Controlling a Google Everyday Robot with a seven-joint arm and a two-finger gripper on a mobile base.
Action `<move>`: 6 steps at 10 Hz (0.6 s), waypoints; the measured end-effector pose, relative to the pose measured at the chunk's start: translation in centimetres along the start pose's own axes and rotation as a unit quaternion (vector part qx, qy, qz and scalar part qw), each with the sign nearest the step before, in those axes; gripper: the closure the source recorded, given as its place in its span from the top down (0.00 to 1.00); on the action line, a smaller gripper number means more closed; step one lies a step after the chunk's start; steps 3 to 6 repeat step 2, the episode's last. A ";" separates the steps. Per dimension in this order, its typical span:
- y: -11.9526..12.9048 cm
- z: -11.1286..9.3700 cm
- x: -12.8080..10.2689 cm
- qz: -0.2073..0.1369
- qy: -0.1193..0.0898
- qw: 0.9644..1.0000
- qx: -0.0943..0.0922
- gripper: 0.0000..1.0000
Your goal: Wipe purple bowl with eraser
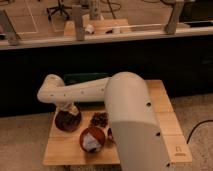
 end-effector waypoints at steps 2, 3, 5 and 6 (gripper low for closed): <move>-0.4 -0.2 -0.6 -0.006 -0.005 1.000 0.000 0.27; -0.4 -0.2 -0.6 -0.006 -0.005 1.000 0.000 0.27; -0.4 -0.2 -0.6 -0.006 -0.005 1.000 0.000 0.27; -0.4 -0.2 -0.6 -0.006 -0.005 1.000 0.000 0.27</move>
